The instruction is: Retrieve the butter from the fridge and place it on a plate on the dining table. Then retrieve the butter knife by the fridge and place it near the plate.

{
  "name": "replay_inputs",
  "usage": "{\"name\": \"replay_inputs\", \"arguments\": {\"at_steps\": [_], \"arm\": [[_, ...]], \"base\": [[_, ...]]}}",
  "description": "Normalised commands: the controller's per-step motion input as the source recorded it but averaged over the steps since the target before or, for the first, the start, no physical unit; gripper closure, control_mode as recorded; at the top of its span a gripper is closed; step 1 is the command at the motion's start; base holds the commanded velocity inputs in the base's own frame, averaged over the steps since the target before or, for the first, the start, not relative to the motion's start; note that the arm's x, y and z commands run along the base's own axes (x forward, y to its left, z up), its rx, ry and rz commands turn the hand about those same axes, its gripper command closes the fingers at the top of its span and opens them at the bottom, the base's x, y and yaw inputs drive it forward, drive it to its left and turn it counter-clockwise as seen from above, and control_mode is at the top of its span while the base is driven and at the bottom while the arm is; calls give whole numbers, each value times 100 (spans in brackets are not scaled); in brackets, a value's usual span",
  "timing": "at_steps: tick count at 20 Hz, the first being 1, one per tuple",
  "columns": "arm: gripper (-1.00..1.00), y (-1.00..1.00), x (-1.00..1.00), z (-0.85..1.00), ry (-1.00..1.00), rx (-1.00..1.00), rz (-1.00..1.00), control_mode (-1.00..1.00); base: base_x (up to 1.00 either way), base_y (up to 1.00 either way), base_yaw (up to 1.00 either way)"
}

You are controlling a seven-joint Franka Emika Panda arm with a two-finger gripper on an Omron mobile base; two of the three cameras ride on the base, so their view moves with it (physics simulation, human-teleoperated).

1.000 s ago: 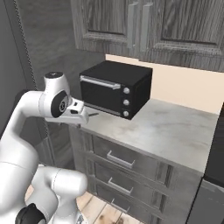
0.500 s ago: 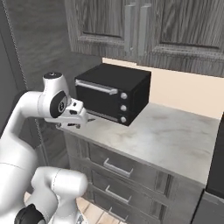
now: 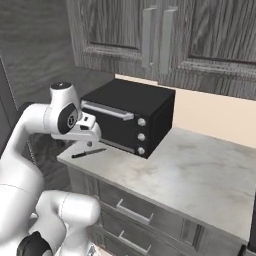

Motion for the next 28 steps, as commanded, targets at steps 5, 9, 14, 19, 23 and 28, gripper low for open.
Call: {"name": "replay_inputs", "arguments": {"at_steps": [5,9,14,19,23,28], "arm": [[-100,0,0,0,0,0,0,100],[-100,0,0,0,0,0,0,100],[-100,0,0,-2,0,0,0,-100],[-100,7,0,-6,0,0,-14,-100],[-100,25,0,-14,-1,0,-31,-100],[-100,24,8,-30,1,4,-37,-100]], "base": [[29,25,-3],[9,9,0],[0,0,0],[0,0,0],[0,0,0],[0,0,0]]}}
